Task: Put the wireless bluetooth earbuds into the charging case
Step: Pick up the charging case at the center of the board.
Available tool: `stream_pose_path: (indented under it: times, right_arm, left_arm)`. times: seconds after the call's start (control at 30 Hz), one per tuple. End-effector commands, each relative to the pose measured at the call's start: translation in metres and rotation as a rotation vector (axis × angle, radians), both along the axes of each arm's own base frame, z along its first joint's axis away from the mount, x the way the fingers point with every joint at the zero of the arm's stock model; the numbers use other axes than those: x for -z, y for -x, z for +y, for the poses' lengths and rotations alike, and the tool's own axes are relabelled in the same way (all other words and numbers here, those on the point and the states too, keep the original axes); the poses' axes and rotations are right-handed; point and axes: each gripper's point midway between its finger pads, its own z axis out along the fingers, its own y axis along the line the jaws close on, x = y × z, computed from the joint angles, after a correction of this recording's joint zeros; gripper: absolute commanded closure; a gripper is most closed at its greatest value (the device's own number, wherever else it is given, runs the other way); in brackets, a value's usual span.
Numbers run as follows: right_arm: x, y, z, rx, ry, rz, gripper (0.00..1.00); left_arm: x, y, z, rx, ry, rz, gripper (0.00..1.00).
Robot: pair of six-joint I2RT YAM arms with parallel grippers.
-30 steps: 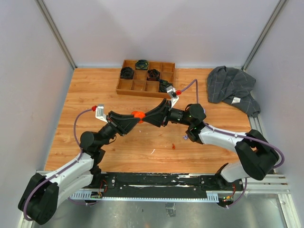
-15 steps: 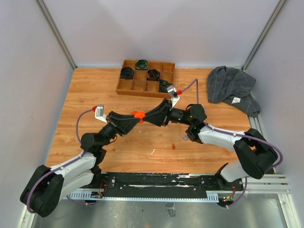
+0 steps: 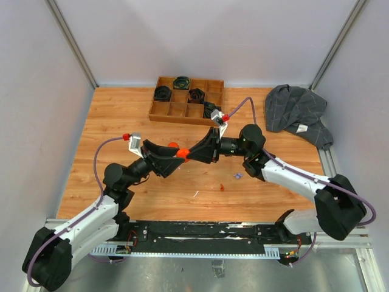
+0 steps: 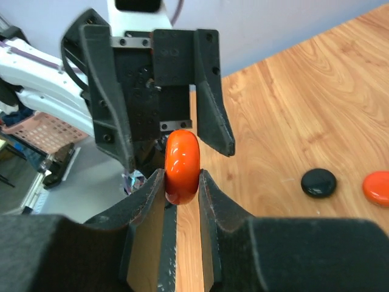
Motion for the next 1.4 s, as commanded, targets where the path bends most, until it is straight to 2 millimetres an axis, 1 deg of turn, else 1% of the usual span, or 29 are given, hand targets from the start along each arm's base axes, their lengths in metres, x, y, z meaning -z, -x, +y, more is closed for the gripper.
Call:
stream_pose_path:
  times: [0.0, 0.1, 0.23, 0.4, 0.6, 0.73, 0.87, 1.07, 1.37]
  right_arm:
    - [0.006, -0.003, -0.016, -0.004, 0.184, -0.101, 0.99]
    - [0.010, -0.003, -0.027, -0.006, 0.307, -0.144, 0.99]
    - [0.009, -0.002, -0.036, -0.026, 0.408, -0.179, 0.99]
    - [0.003, 0.001, -0.046, -0.061, 0.499, -0.212, 0.99]
    - [0.000, 0.005, -0.052, -0.095, 0.570, -0.262, 0.99]
    - [-0.003, 0.009, -0.048, -0.124, 0.596, -0.297, 0.98]
    - [0.001, 0.014, -0.045, -0.150, 0.653, -0.330, 0.98]
    - [0.010, 0.015, -0.038, -0.177, 0.714, -0.348, 0.98]
    - [0.011, 0.018, -0.029, -0.200, 0.750, -0.381, 0.98]
  left_arm:
    - [0.001, 0.009, -0.011, 0.079, -0.136, -0.089, 0.26]
    - [0.004, 0.015, -0.018, 0.140, -0.197, -0.125, 0.25]
    - [0.008, 0.022, -0.023, 0.206, -0.242, -0.176, 0.25]
    - [0.014, 0.021, -0.026, 0.225, -0.296, -0.221, 0.25]
    - [0.015, 0.023, -0.030, 0.267, -0.333, -0.283, 0.27]
    - [0.016, 0.025, -0.034, 0.317, -0.346, -0.294, 0.32]
    - [0.018, 0.027, -0.039, 0.368, -0.352, -0.291, 0.38]
    - [0.019, 0.030, -0.041, 0.402, -0.358, -0.301, 0.42]
    - [0.024, 0.040, -0.048, 0.459, -0.369, -0.328, 0.47]
